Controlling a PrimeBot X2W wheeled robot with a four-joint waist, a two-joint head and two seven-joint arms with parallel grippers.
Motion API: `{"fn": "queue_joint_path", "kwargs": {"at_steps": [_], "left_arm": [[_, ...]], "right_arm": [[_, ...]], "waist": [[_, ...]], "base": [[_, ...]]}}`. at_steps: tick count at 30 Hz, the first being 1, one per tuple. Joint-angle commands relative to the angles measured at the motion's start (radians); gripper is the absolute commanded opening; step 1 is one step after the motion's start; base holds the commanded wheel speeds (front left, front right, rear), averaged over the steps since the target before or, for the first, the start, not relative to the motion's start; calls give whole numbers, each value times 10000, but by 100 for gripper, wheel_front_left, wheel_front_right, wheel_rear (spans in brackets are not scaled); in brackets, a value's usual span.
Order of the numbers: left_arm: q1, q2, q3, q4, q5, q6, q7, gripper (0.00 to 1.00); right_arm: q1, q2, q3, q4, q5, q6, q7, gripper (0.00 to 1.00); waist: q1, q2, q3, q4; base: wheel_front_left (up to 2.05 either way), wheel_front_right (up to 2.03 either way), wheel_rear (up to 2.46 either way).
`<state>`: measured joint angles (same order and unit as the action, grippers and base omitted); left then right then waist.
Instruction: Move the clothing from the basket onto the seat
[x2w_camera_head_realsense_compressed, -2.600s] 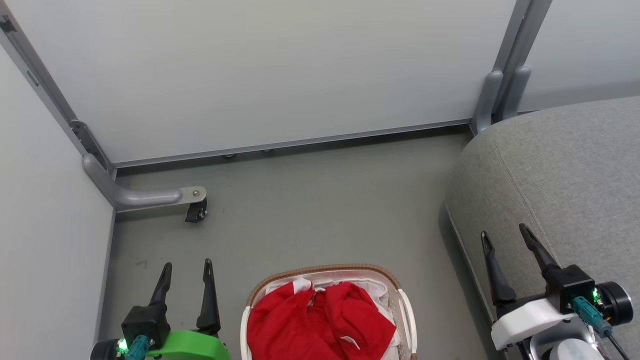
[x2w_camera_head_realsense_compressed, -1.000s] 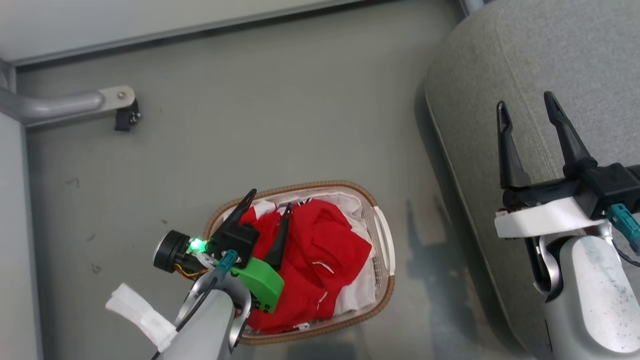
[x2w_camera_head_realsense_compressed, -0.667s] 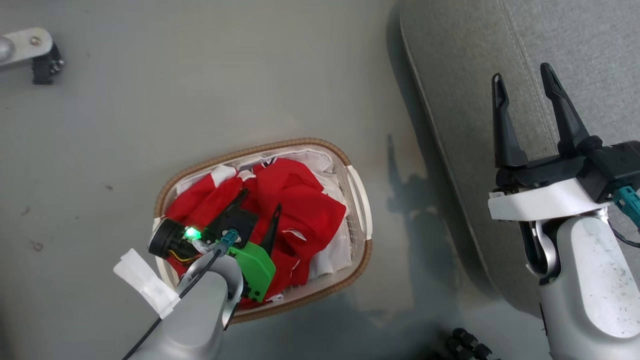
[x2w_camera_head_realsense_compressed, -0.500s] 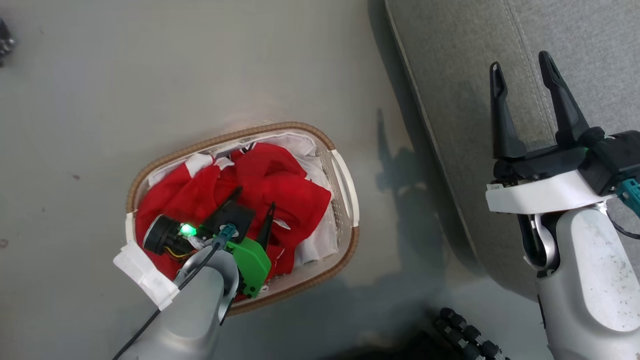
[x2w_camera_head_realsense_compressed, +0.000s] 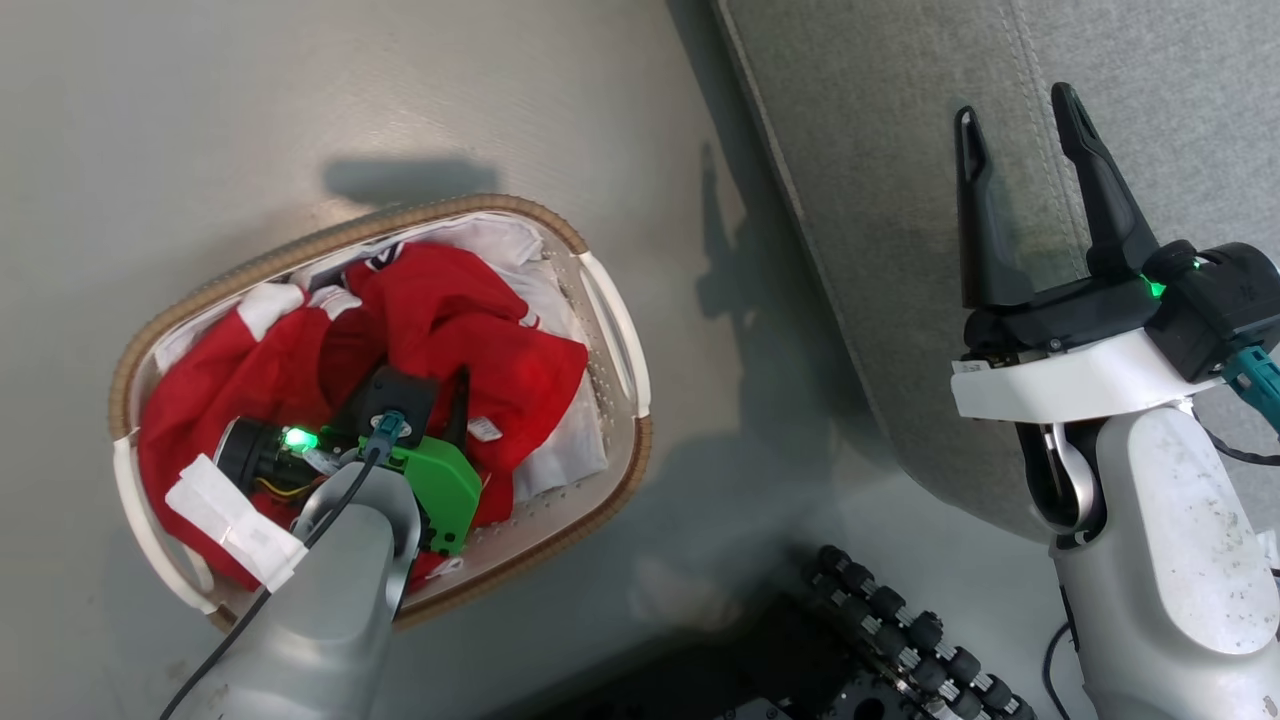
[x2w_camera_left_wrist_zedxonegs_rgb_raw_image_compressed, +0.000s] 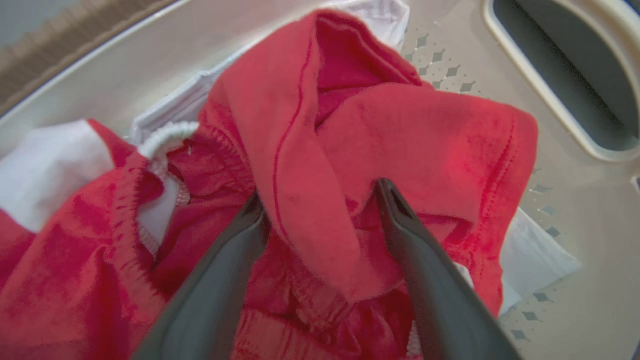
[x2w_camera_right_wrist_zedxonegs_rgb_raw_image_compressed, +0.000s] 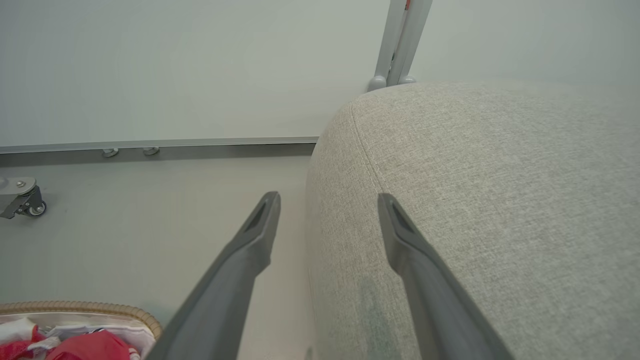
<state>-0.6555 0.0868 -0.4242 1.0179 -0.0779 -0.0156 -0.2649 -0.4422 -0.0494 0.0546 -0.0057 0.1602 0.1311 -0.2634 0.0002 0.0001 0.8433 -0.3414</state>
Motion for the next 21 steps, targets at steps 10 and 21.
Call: {"fn": "queue_joint_path", "kwargs": {"at_steps": [10, 21], "left_arm": [[-158, -176, -301, -112, -154, -200, 7, 0], [762, -332, -718, -1590, -334, -479, 4, 0]], "right_arm": [[210, -18, 48, 263, -71, -6, -21, 100], [765, -27, -101, 776, -767, -6, -21, 100]], "waist": [[-2, -1, -474, 48], [-2, -1, -2477, 1123]], "base": [[0, 0, 0], [0, 0, 0]]}}
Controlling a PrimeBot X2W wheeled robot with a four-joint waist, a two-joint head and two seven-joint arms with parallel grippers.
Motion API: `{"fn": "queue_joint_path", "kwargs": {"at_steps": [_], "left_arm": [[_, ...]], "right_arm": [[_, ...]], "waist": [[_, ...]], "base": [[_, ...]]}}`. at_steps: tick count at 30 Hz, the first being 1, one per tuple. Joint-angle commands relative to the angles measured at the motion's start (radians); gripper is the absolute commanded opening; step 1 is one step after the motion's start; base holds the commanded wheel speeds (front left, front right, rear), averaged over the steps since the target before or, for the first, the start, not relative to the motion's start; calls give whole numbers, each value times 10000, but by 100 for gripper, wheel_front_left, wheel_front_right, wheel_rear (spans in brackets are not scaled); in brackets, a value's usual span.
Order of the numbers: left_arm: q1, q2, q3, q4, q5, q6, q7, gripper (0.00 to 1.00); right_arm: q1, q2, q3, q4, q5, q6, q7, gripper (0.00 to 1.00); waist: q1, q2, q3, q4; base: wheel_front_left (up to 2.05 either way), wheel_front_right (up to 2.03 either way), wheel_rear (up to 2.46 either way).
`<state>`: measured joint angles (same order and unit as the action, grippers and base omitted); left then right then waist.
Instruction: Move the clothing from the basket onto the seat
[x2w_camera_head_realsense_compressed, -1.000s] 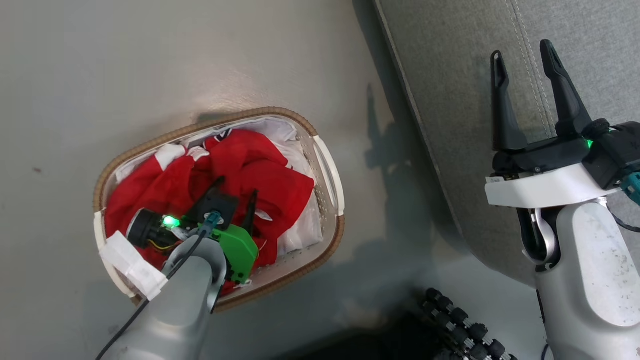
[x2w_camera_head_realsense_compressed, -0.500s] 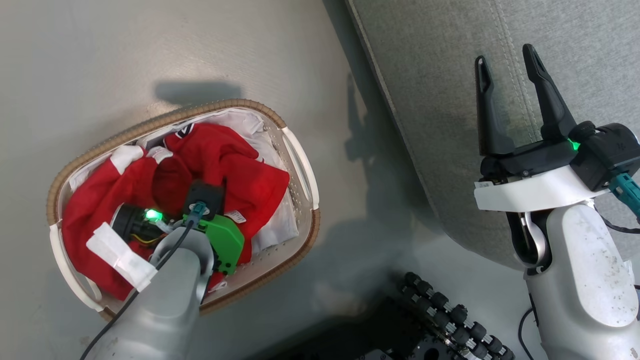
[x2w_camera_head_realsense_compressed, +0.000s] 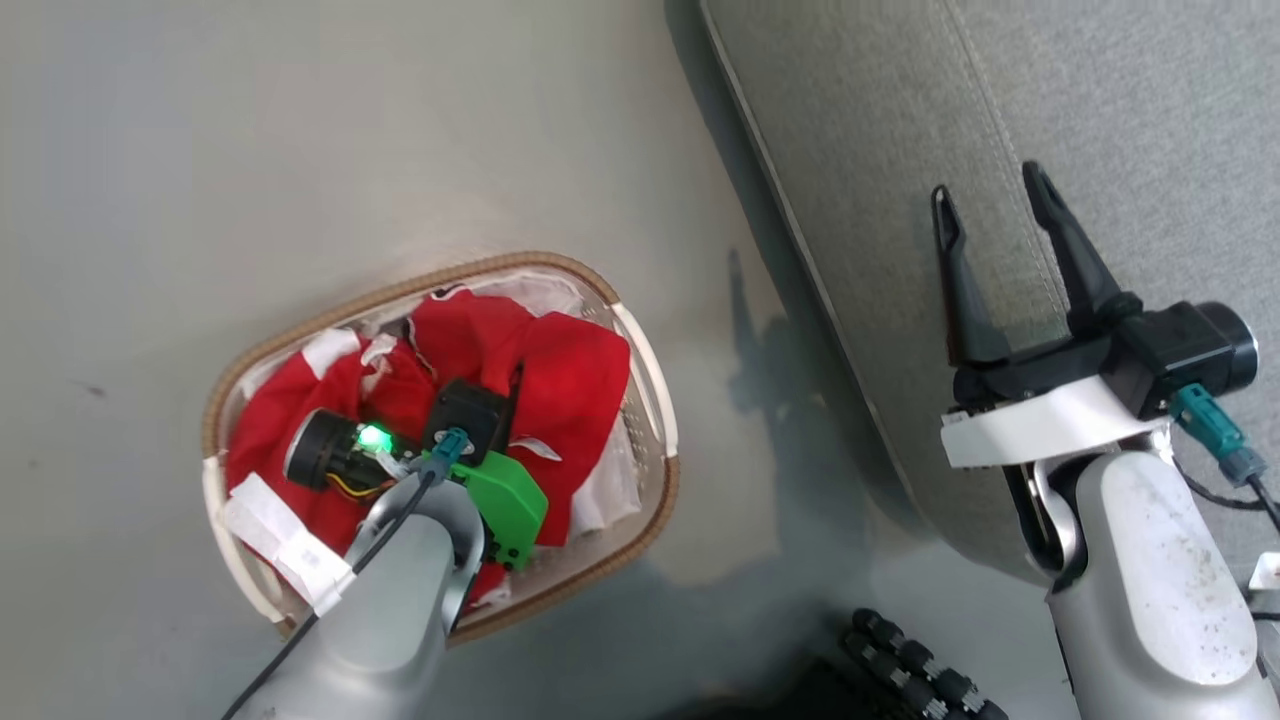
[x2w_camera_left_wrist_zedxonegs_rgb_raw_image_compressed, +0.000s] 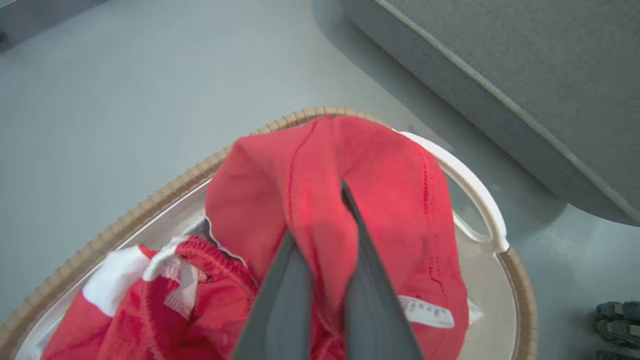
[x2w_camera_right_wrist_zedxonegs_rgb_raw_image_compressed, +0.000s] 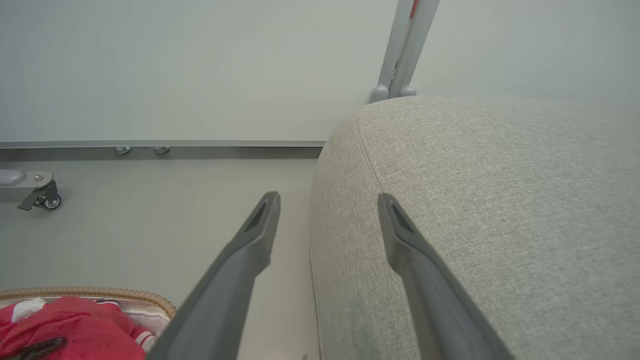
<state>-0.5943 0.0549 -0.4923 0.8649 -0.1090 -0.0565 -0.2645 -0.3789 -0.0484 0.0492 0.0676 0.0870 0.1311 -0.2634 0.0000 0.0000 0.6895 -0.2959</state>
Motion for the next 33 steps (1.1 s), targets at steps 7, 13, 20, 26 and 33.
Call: {"fn": "queue_joint_path", "kwargs": {"at_steps": [7, 13, 20, 26, 33], "left_arm": [[500, 55, -259, -1181, 153, -241, -3, 0], [218, 357, -654, -2093, 462, -452, -3, 0], [-332, 789, -1140, -2582, 570, -650, -1, 0], [-1545, 1090, -1736, -2652, 570, -730, 233, 0], [-3168, 1488, -2595, -2730, 126, -740, 657, 0]], "right_arm": [[911, -41, -325, 363, -518, -6, -21, 100], [1619, -41, -449, 617, -731, -6, -21, 100], [2308, -40, -431, 746, -913, -6, -21, 100], [2627, -40, -248, 787, -1013, -6, -21, 100], [2543, -37, 341, 778, -1044, -6, -21, 100]], "waist": [[0, 0, -2632, 1529], [0, 0, -4012, 2023], [0, 0, -5312, 2296], [0, 0, -6112, 2436], [0, 0, -6582, 2444]], "base": [[0, 0, 0], [0, 0, 0], [0, 0, 0], [0, 0, 0], [0, 0, 0]]}}
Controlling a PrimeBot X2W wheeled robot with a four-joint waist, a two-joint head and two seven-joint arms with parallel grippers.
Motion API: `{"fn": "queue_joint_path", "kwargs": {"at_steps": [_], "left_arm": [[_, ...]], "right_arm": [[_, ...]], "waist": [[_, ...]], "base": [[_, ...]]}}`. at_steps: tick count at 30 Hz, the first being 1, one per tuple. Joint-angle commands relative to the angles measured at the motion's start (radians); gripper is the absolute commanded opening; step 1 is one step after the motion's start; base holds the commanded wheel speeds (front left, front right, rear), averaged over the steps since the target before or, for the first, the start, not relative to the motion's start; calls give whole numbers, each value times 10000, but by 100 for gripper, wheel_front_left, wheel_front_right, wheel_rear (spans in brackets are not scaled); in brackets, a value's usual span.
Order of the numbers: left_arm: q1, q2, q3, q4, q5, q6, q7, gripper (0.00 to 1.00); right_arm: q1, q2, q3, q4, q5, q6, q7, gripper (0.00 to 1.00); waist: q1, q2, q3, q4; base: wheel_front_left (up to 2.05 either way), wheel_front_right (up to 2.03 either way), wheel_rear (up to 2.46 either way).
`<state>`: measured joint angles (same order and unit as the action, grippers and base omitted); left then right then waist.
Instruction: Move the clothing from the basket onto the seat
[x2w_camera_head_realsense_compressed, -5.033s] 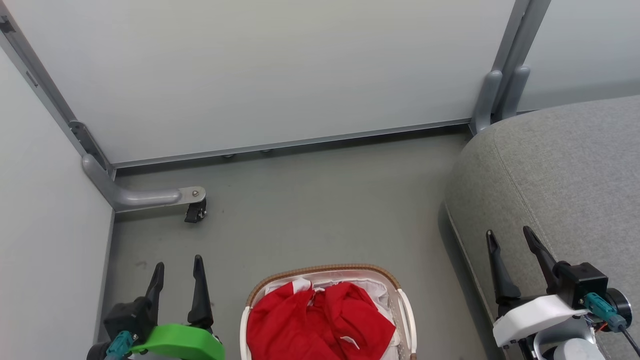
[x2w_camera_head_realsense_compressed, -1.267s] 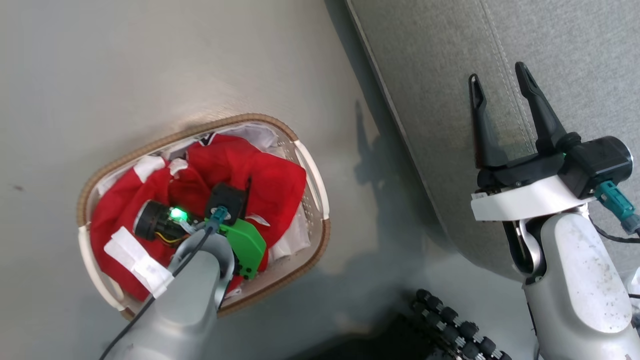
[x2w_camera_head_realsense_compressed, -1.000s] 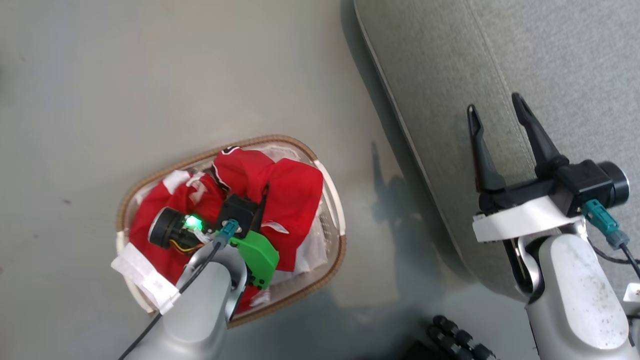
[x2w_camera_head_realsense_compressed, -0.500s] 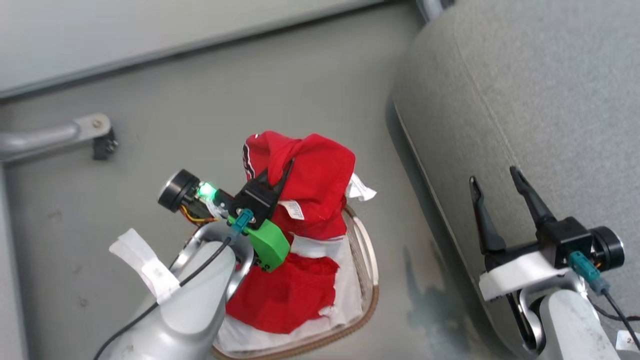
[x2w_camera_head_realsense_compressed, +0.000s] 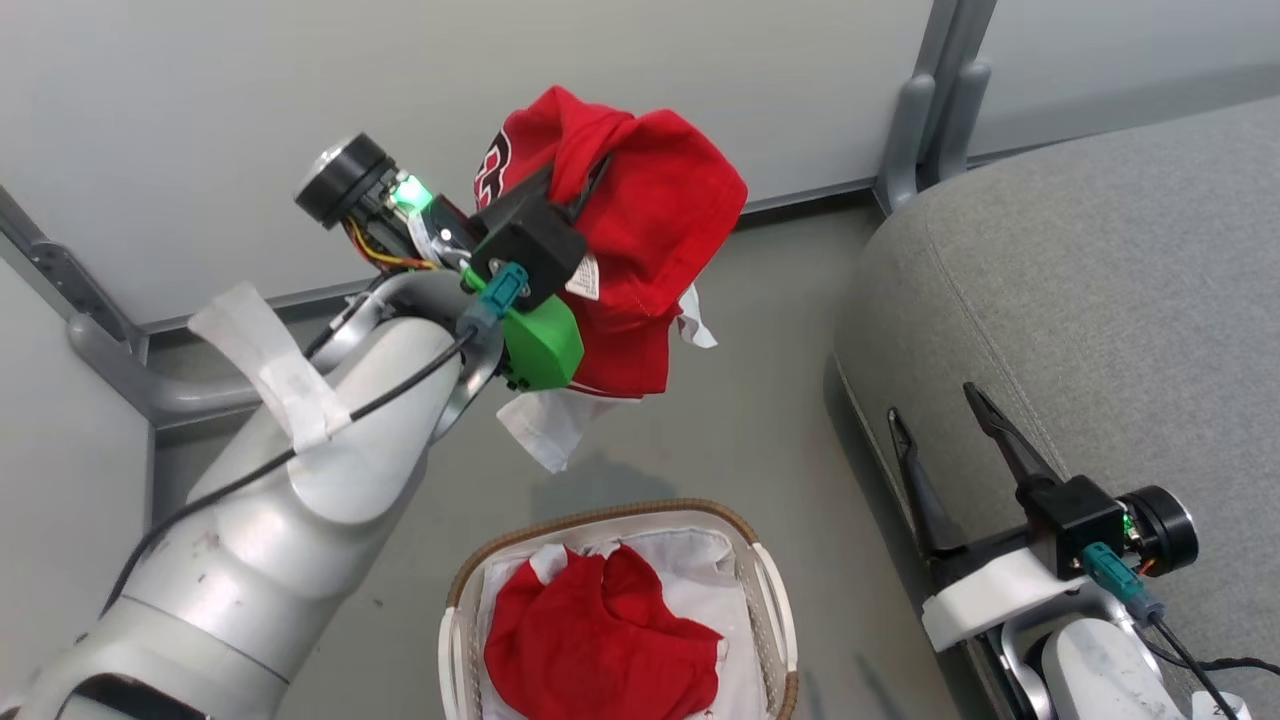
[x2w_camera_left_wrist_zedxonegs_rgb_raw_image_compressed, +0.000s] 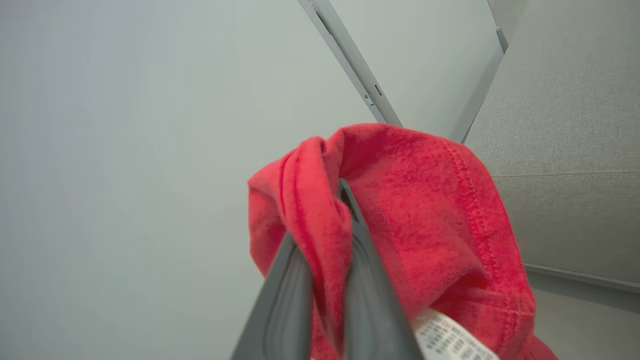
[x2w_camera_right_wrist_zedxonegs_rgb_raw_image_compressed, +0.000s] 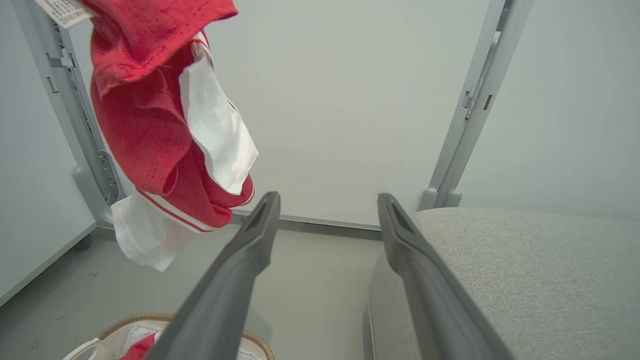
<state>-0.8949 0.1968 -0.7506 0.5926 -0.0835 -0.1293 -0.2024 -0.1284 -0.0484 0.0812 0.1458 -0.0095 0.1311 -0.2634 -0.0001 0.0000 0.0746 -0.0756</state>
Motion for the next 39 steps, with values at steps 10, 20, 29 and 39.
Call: {"fn": "queue_joint_path", "kwargs": {"at_steps": [10, 20, 29, 39], "left_arm": [[-1713, -83, -911, 140, -854, -4, 408, 0], [-2382, -443, -1690, 111, -1441, -4, 549, 0], [-2586, -671, -2160, -21, -1756, -2, 561, 0], [-2525, -829, -2697, -462, -2290, 2, 562, 0]], "right_arm": [[-832, -35, 1191, -111, 237, -7, -21, 100], [-2165, -37, 1666, 238, -254, -7, -21, 100], [-3301, -35, 1924, 1682, -826, -7, -21, 100], [-4219, -37, 1903, 2609, -1135, -7, -21, 100]], "waist": [[1, 0, -603, 423], [1, 0, -629, 723], [1, 0, -596, 950], [1, 0, -550, 1164]], "base": [[0, 0, 0], [0, 0, 0], [0, 0, 0], [0, 0, 0]]}}
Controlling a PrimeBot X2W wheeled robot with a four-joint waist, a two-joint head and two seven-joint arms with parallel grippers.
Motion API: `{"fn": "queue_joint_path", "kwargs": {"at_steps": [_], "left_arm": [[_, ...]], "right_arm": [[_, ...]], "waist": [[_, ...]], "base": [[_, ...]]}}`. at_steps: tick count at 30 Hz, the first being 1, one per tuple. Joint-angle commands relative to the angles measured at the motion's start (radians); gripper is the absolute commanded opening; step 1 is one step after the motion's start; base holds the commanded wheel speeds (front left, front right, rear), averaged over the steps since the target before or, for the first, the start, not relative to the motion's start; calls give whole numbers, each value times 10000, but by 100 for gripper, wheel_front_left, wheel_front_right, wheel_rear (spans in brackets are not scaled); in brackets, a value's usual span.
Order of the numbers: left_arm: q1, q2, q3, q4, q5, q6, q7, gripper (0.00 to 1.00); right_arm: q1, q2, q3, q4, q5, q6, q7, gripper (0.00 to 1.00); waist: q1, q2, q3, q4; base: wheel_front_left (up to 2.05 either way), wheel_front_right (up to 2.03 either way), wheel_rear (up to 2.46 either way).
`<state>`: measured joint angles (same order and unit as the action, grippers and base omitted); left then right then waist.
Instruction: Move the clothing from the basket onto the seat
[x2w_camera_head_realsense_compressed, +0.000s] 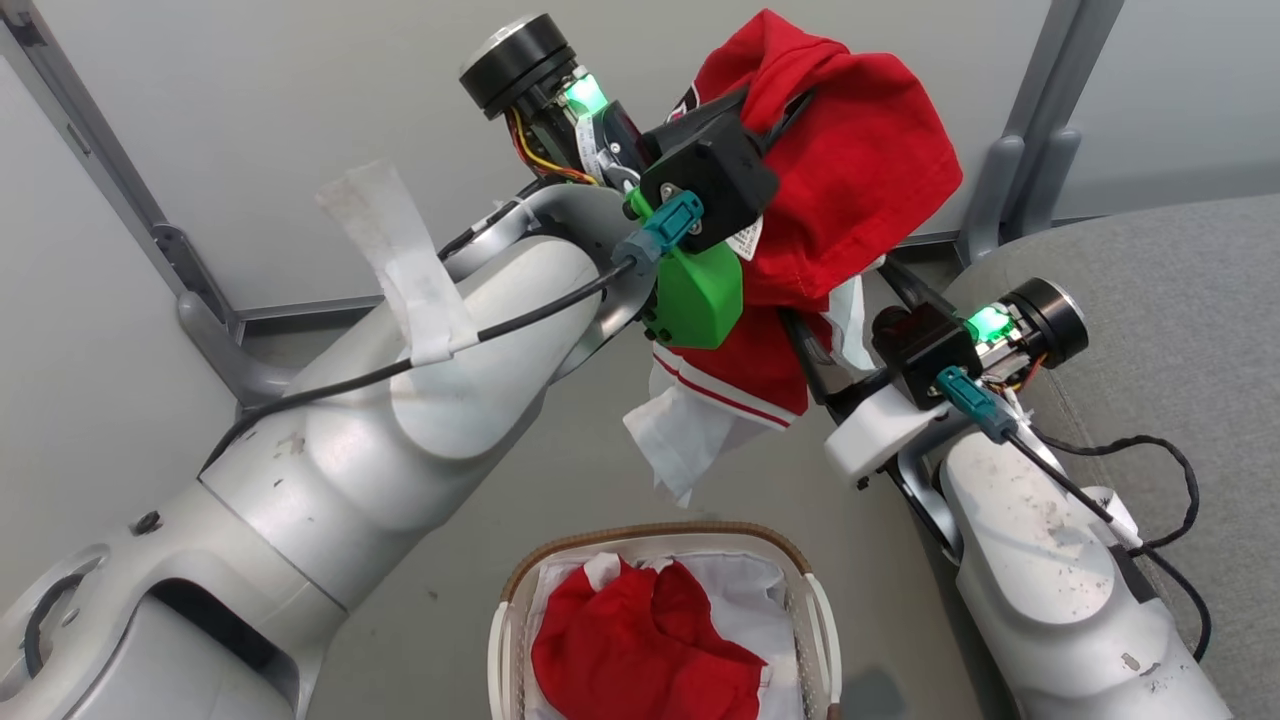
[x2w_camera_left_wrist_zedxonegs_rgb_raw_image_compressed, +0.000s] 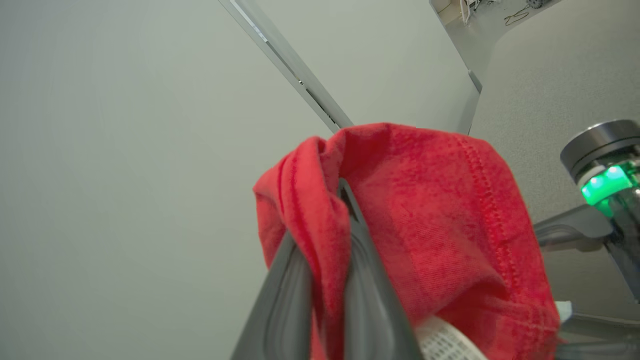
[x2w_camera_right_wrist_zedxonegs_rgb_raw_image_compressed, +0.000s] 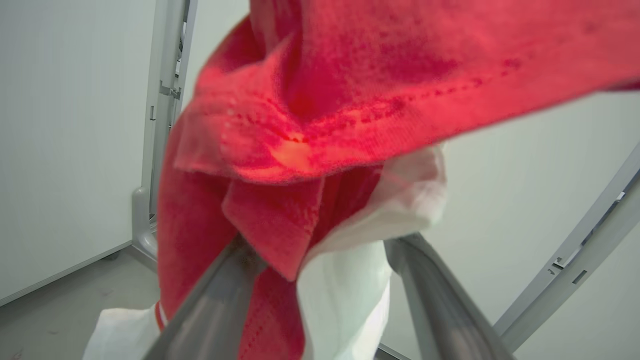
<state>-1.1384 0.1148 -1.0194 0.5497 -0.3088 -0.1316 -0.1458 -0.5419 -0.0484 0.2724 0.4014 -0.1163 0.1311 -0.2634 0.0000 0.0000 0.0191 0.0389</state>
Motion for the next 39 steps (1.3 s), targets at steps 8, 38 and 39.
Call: {"fn": "queue_joint_path", "kwargs": {"at_steps": [8, 38, 39], "left_arm": [[9, 85, -10, -113, -398, 32, -31, 0], [1054, 435, 241, 879, -1259, 292, -762, 100], [1198, 464, 279, 865, -1320, 331, -839, 100]], "right_arm": [[-577, -37, 124, 755, 138, -7, -21, 0], [-388, -36, 167, 691, 278, -8, -21, 0], [-372, -37, 99, 692, 234, -8, -21, 0]], "waist": [[0, 0, -6, 136], [0, 0, -187, 150], [0, 0, -190, 133]], "base": [[0, 0, 0], [0, 0, 0], [0, 0, 0]]}}
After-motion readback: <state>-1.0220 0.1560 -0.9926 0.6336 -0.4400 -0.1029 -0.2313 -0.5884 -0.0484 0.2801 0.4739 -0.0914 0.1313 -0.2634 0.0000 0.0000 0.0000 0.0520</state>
